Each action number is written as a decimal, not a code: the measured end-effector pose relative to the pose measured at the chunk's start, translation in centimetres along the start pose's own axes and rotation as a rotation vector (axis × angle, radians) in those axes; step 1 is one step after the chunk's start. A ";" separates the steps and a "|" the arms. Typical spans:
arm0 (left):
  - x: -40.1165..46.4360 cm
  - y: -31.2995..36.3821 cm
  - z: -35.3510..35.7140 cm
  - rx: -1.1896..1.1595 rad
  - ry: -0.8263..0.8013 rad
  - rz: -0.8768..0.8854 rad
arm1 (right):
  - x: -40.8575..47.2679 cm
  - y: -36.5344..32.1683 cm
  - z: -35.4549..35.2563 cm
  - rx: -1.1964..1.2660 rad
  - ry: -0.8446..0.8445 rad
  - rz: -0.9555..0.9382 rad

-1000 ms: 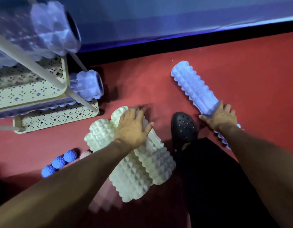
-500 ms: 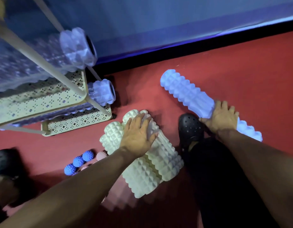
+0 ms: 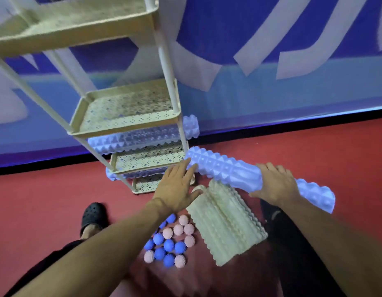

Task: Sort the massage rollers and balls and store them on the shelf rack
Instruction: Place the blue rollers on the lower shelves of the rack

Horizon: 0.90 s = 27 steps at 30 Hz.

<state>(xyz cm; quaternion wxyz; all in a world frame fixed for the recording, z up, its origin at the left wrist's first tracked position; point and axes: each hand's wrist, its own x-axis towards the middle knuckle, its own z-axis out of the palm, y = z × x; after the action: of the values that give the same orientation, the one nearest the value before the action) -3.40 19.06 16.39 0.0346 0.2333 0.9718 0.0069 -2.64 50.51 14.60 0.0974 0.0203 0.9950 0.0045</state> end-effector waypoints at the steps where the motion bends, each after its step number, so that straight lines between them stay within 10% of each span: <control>1: -1.3 -0.6 -1.0 0.027 -0.005 0.000 | -1.1 -0.7 -0.8 -0.010 -0.004 0.011; 27: -17.5 -10.5 -11.6 0.187 0.148 0.064 | -12.7 -20.0 -15.7 0.285 -0.289 -0.490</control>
<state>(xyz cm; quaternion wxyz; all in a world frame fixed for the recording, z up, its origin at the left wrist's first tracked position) 6.56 1.79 28.74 -0.0594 0.2654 0.9601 -0.0654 5.94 29.89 32.18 0.2320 -0.2062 0.9368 -0.1615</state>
